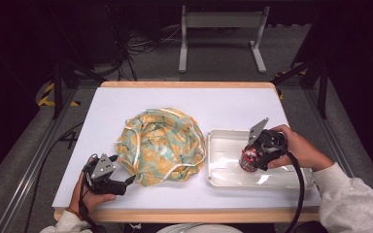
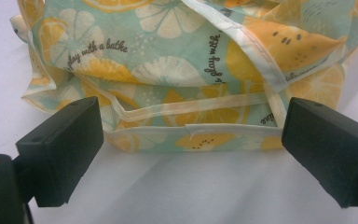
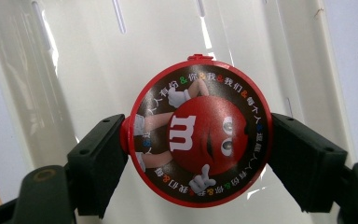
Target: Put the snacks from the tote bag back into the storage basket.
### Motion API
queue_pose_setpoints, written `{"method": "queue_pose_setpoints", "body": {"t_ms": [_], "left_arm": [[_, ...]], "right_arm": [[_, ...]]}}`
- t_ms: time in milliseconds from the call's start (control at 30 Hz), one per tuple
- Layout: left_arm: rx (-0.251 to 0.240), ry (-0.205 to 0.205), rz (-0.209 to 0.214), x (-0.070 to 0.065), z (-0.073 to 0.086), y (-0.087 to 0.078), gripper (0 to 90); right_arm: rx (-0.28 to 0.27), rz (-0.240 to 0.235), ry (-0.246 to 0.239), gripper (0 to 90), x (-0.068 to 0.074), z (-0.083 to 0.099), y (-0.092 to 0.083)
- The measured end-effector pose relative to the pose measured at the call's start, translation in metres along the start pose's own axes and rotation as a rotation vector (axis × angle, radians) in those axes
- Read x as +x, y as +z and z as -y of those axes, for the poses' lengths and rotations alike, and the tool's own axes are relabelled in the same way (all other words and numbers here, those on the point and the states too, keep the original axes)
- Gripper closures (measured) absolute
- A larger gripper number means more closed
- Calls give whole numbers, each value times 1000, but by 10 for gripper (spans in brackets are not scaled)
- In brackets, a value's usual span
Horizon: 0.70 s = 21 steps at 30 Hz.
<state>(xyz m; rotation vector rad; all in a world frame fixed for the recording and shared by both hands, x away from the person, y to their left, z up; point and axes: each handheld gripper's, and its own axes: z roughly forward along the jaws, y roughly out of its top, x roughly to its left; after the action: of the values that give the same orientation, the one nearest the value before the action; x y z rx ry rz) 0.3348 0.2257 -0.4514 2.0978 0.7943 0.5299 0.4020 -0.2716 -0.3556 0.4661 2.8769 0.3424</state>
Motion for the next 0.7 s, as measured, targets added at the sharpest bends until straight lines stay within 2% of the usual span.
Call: {"method": "queue_pose_setpoints", "body": {"t_ms": [700], "left_arm": [[0,-1,-1,0,0,0,62]], "right_arm": [[-2,15,-2,225,0,3,-5]]}}
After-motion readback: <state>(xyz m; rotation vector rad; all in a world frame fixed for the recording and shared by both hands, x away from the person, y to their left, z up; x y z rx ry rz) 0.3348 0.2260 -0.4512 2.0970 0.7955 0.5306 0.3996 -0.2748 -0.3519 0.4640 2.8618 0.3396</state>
